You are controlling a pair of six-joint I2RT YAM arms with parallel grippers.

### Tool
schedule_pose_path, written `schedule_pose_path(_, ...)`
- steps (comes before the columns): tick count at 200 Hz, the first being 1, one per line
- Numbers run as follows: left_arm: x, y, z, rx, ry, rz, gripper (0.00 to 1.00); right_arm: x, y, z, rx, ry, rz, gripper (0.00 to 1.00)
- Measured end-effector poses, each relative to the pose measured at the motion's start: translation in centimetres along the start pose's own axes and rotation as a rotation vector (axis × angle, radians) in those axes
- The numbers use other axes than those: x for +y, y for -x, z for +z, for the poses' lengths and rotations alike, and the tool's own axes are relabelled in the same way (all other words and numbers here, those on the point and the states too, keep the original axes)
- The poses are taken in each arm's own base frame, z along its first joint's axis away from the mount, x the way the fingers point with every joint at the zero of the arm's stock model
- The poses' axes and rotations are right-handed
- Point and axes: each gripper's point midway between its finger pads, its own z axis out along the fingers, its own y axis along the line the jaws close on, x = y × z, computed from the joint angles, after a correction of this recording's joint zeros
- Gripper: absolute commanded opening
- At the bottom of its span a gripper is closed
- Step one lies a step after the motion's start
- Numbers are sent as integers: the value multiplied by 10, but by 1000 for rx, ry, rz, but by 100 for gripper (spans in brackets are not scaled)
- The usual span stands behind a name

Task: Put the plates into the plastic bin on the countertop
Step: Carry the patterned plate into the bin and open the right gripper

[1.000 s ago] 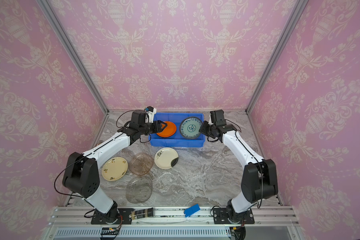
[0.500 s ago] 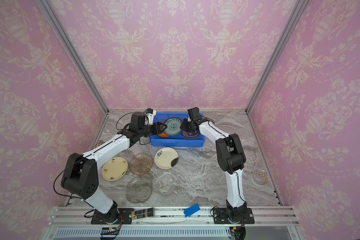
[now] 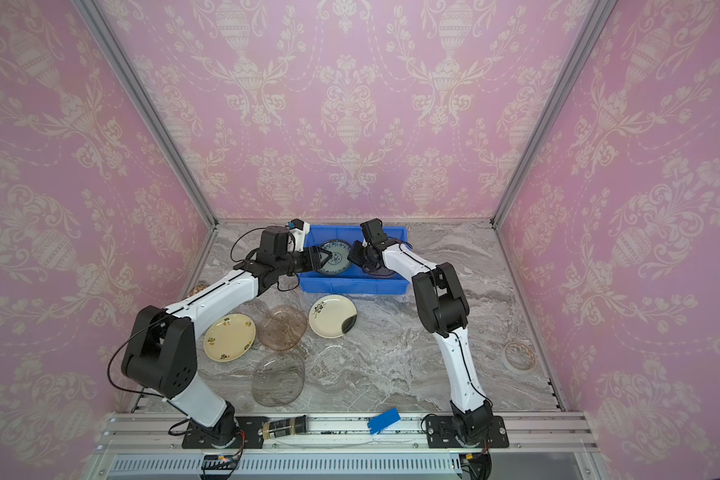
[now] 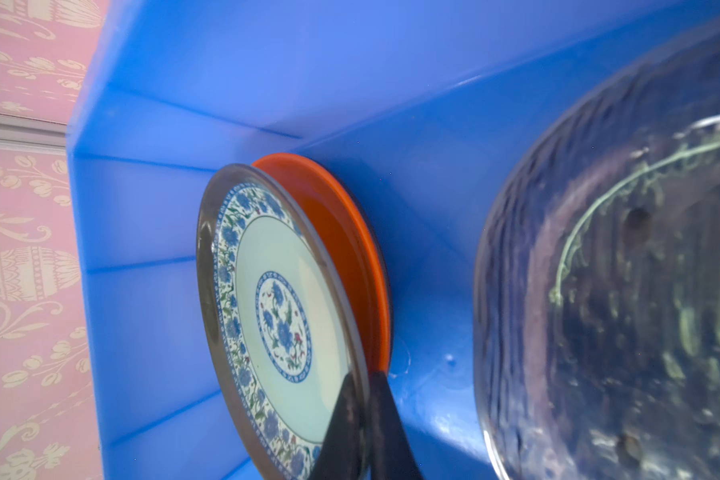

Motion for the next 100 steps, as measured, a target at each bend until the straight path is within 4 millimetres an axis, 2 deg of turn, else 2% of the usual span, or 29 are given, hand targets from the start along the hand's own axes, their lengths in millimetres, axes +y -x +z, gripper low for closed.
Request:
schedule_pose_path(51,0,0,0,0,0,0,54,6,-2,0,1,-4,-12,25)
schedule_pose_path(100,5,-4,4,12,8,-6,55,2,-7,-1,10,-35,-31,27)
